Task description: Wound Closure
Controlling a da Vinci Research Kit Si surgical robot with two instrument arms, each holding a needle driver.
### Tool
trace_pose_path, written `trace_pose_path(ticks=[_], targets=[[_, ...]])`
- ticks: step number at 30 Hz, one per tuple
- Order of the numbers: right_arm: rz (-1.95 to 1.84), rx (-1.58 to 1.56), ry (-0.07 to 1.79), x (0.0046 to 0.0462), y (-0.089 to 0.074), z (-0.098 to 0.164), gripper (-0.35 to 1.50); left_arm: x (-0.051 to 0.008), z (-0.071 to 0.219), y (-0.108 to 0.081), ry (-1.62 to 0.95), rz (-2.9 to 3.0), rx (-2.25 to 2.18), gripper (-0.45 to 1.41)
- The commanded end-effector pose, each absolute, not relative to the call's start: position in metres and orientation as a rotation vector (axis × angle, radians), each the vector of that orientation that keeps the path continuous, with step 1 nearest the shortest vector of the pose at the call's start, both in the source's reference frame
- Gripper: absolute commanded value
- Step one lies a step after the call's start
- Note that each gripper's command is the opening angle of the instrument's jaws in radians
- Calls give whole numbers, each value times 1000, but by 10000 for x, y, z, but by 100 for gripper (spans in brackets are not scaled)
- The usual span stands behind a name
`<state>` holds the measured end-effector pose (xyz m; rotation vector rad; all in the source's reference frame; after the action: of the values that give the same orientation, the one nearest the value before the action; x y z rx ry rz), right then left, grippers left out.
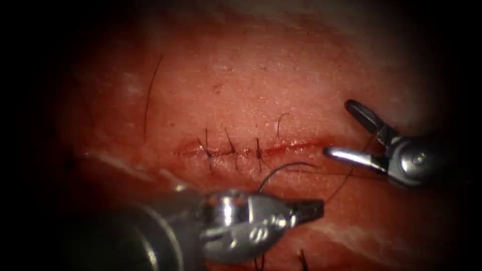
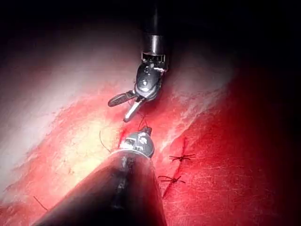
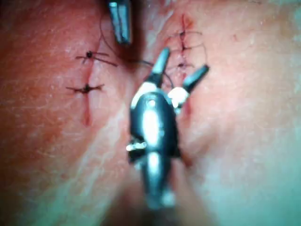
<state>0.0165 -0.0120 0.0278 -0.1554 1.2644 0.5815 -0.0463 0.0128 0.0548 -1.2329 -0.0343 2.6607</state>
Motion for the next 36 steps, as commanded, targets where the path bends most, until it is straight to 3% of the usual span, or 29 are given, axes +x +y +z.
trace_pose_path(ticks=[1, 7, 19, 21, 22, 23, 24, 36], targets=[[580, -145, 1246, 172, -134, 289, 52, -469, 557, 122, -48, 2657, -1235, -45], [565, -130, 1141, 192, -128, 316, 52, -460, 557, 117, -76, 2662, -1240, -45], [545, -105, 1104, 242, -116, 350, 41, -444, 565, 119, -73, 2675, -1201, -45], [543, -103, 1101, 245, -115, 354, 27, -442, 567, 119, -72, 2676, -1200, -45], [547, -99, 1103, 245, -114, 357, -22, -439, 568, 119, -74, 2675, -1192, -45], [547, -99, 1103, 245, -114, 357, -22, -439, 568, 119, -74, 2675, -1192, -45], [545, -98, 1101, 244, -114, 358, -35, -438, 568, 119, -72, 2676, -1190, -45], [552, -101, 1126, 228, -120, 336, -35, -378, 549, 149, -65, 2649, -1097, -45]])
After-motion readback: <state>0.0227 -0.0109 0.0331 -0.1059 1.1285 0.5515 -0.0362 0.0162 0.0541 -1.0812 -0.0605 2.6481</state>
